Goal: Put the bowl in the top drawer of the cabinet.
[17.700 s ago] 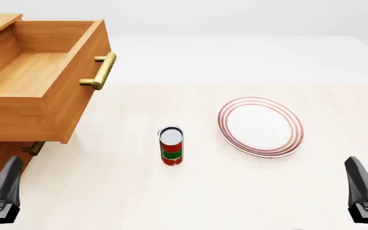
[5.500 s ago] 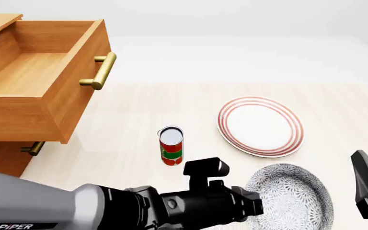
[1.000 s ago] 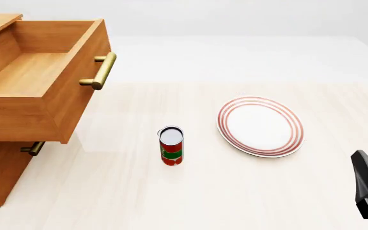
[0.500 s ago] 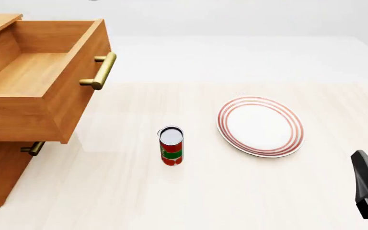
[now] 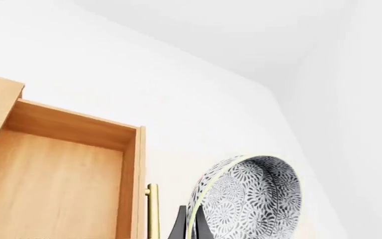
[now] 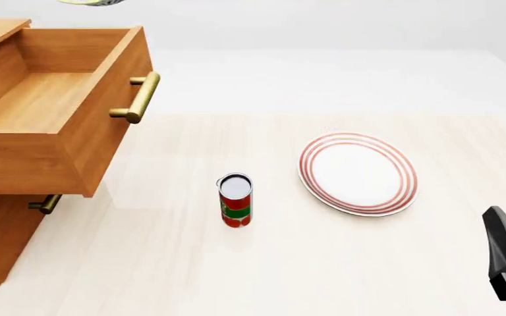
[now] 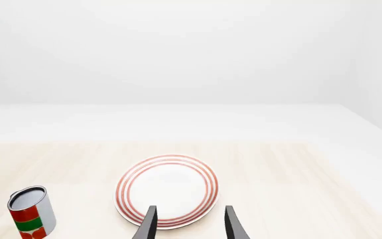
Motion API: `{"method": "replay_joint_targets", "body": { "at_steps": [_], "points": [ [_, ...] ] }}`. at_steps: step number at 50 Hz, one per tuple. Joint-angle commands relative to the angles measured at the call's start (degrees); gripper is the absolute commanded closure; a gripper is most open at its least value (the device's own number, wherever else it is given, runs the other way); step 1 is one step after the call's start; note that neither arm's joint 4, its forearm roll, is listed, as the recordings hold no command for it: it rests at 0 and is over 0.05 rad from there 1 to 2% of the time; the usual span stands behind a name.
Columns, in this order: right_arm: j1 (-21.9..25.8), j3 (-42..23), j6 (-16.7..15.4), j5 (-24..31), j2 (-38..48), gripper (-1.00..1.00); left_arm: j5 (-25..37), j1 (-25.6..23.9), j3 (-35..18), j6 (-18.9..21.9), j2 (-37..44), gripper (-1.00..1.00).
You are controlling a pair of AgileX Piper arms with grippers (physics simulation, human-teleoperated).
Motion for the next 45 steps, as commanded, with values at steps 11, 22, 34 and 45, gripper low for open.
{"method": "replay_joint_targets", "body": {
  "at_steps": [11,22,34,45],
  "points": [
    [0.0,0.0,0.0,-0.2,0.1,-1.00,0.3,4.8,2.0,0.2,-1.9,1.00],
    [0.0,0.0,0.0,0.2,-0.2,-1.00,1.1,7.7,2.7,0.5,-2.8,1.00],
    [0.0,0.0,0.0,0.2,-0.2,-1.00,2.1,10.2,3.3,0.9,-2.9,1.00],
    [0.0,0.0,0.0,-0.2,0.2,-1.00,2.5,12.6,4.6,1.2,-2.7,1.00]
  ]
}}
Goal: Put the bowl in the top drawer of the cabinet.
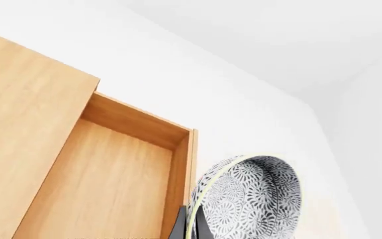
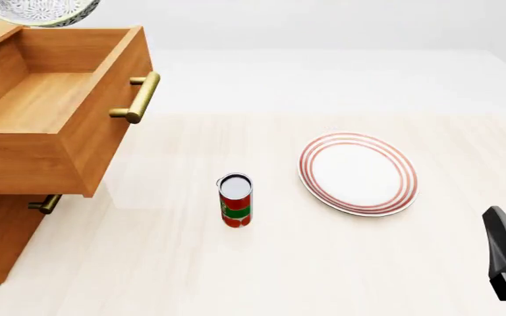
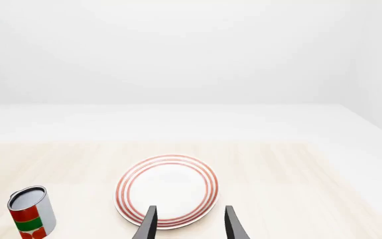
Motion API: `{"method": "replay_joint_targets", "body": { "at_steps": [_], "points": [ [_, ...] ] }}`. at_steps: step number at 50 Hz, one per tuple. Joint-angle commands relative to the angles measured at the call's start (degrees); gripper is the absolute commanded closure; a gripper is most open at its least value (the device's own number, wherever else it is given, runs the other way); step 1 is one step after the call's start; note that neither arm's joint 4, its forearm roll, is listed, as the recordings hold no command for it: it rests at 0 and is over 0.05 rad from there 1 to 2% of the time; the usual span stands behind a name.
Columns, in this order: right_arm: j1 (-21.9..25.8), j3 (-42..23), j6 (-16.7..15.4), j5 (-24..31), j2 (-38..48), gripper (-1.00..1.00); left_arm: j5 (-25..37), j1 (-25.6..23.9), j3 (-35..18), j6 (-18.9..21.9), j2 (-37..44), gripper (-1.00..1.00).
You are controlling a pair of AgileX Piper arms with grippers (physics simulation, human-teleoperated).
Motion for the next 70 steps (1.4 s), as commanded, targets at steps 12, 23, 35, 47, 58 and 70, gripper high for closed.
{"method": "replay_joint_targets", "body": {
  "at_steps": [12,23,35,47,58,70],
  "points": [
    [0.0,0.0,0.0,0.2,-0.2,-1.00,0.5,4.0,1.6,1.0,0.3,1.00],
    [0.0,0.0,0.0,-0.2,0.2,-1.00,0.6,5.2,1.2,1.0,1.4,1.00],
    [0.0,0.0,0.0,0.2,-0.1,-1.00,0.4,6.2,2.3,1.1,2.0,1.00],
    [0.0,0.0,0.0,-0.2,0.2,-1.00,-0.6,6.9,4.5,1.1,2.5,1.00],
    [0.0,0.0,0.0,-0.2,0.2,-1.00,-0.4,7.7,5.0,1.0,2.5,1.00],
    [0.0,0.0,0.0,-0.2,0.2,-1.00,0.0,8.4,4.4,1.4,3.3,1.00]
  ]
}}
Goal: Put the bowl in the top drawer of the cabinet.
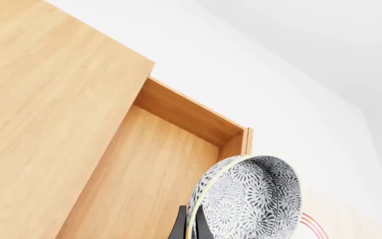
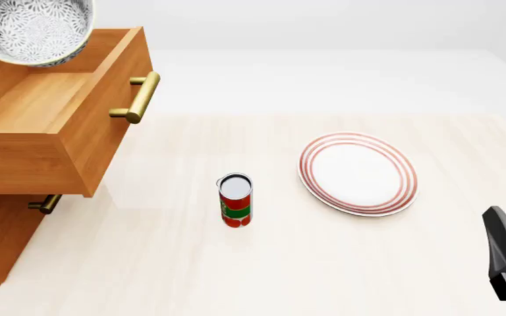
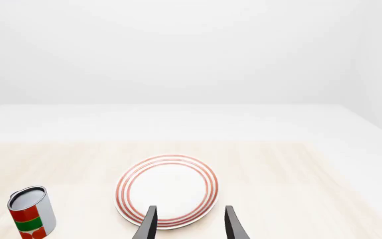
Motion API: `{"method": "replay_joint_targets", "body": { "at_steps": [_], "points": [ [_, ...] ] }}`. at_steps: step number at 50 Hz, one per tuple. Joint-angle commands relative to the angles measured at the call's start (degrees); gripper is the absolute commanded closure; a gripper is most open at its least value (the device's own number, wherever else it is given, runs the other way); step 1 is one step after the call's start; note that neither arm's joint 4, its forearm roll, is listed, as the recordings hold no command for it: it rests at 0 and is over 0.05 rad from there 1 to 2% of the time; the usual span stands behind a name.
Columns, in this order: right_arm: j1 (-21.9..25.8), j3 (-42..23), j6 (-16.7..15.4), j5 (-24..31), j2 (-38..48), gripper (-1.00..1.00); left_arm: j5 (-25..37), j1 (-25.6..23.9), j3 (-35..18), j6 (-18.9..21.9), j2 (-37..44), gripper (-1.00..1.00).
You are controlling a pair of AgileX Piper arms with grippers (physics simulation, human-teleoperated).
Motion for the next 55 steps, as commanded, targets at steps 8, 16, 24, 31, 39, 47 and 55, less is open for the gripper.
{"method": "replay_joint_targets", "body": {
  "at_steps": [8,16,24,31,39,47,55],
  "points": [
    [0.0,0.0,0.0,-0.2,0.2,-1.00,0.5,0.7,-1.9,1.0,1.6,1.00],
    [0.0,0.0,0.0,-0.2,0.2,-1.00,0.9,1.0,-3.1,1.3,2.9,1.00],
    [0.0,0.0,0.0,-0.2,0.2,-1.00,0.7,1.6,-2.8,1.8,3.7,1.00],
    [0.0,0.0,0.0,0.2,-0.2,-1.00,0.7,2.2,-3.4,2.0,4.5,1.00],
    [0.0,0.0,0.0,0.2,-0.2,-1.00,0.2,2.3,-2.8,2.0,5.1,1.00],
    [0.0,0.0,0.0,0.2,-0.1,-1.00,-0.2,2.4,-1.8,2.0,5.1,1.00],
    [0.0,0.0,0.0,0.2,-0.2,-1.00,-0.3,2.6,-1.7,2.0,5.3,1.00]
  ]
}}
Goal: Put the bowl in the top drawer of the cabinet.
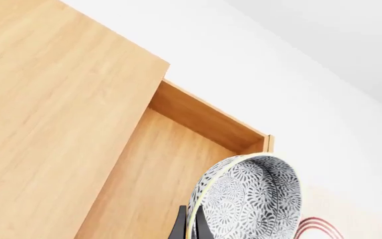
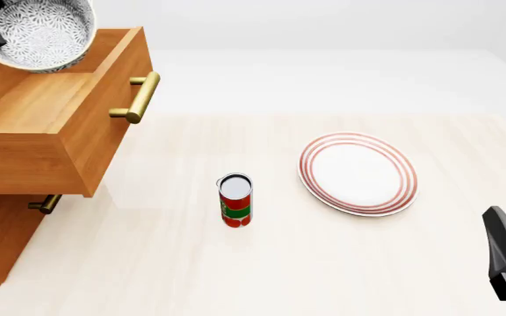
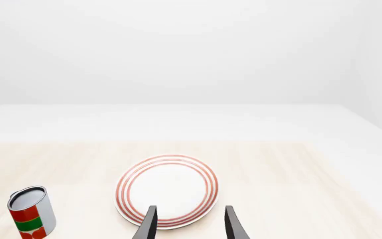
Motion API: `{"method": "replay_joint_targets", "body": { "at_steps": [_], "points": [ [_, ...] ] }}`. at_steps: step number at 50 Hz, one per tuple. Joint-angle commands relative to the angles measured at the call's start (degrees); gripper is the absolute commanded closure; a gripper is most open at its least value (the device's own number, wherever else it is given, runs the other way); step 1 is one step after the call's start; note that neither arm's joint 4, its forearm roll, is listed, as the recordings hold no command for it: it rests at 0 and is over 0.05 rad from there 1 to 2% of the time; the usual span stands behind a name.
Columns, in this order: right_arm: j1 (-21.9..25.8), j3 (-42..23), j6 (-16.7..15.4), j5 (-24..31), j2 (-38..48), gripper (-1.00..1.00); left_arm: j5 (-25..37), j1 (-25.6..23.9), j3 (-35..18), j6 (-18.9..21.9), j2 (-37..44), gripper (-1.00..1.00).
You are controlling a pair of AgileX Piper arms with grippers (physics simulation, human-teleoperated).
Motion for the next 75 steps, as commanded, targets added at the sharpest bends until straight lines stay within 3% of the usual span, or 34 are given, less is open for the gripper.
{"method": "replay_joint_targets", "body": {
  "at_steps": [1,75],
  "points": [
    [0.0,0.0,0.0,-0.2,0.2,-1.00,-0.4,0.3,0.2,0.2,0.1,1.00],
    [0.0,0.0,0.0,-0.2,0.2,-1.00,-3.8,2.4,4.5,0.2,3.1,1.00]
  ]
}}
